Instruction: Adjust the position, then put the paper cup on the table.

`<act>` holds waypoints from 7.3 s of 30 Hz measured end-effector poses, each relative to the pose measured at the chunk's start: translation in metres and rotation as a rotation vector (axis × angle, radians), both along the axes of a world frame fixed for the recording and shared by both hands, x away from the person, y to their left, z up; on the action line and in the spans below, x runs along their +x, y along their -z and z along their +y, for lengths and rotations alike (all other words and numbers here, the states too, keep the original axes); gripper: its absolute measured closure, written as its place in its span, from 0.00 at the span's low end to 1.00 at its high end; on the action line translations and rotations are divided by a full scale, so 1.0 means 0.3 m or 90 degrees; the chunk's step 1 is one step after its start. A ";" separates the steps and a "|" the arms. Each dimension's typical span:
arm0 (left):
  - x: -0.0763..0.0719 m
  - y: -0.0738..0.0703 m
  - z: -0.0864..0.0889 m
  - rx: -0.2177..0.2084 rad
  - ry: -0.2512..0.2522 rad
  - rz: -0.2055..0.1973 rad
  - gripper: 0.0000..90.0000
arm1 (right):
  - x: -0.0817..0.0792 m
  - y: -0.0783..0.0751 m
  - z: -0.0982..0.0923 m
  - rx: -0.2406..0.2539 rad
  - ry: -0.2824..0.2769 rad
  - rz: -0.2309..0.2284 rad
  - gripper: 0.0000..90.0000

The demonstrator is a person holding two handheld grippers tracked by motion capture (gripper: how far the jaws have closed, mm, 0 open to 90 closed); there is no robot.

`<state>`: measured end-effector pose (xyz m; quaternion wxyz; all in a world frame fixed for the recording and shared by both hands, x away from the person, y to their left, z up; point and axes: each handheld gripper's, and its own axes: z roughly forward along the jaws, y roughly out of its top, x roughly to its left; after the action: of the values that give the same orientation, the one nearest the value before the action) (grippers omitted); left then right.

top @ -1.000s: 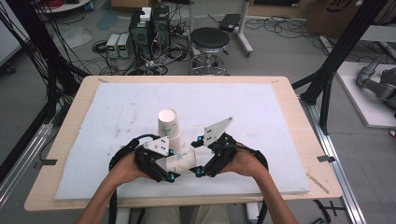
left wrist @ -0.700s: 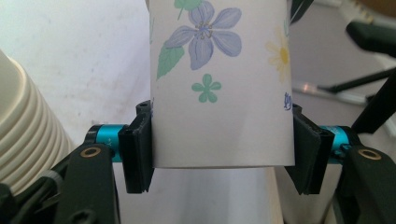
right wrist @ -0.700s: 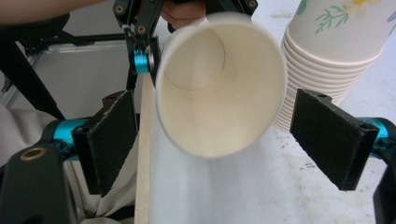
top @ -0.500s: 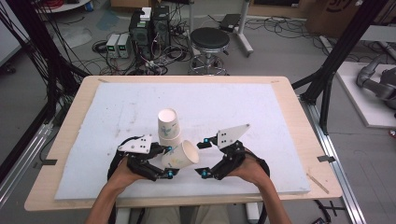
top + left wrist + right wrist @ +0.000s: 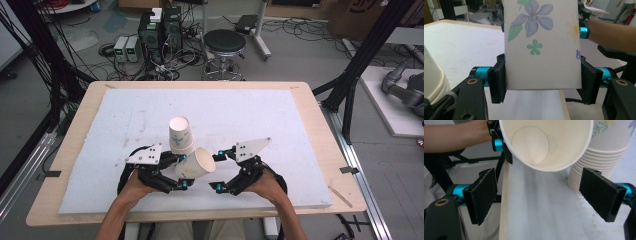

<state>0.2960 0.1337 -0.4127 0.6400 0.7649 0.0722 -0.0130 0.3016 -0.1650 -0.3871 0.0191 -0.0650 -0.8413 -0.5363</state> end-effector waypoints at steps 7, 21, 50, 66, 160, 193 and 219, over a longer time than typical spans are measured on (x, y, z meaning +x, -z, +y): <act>-0.002 0.016 -0.048 -0.007 0.020 -0.002 0.40 | -0.001 0.007 0.020 0.050 -0.019 0.002 0.17; -0.003 0.020 -0.071 -0.024 0.037 -0.007 0.40 | 0.001 0.006 0.038 0.084 -0.029 0.003 0.18; -0.015 0.025 -0.090 -0.007 0.040 0.015 0.02 | 0.005 0.003 0.011 0.124 -0.028 0.007 0.36; -0.052 0.037 0.089 0.063 -0.035 0.010 0.02 | 0.016 -0.013 -0.060 0.068 0.026 -0.003 0.36; -0.008 0.131 0.345 0.133 -0.465 0.026 0.02 | 0.402 0.054 -0.002 -0.368 0.394 0.052 0.37; -0.008 0.131 0.345 0.135 -0.464 0.027 0.02 | 0.234 0.114 -0.171 -0.211 0.435 0.034 0.19; -0.006 0.131 0.345 0.135 -0.467 0.029 0.02 | -0.013 0.208 -0.346 -0.052 0.473 -0.056 0.19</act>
<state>0.2942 0.2372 -0.4520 0.5179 0.7495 0.3565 0.2072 0.2976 -0.2689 -0.4497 -0.2158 -0.3432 -0.7810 -0.4750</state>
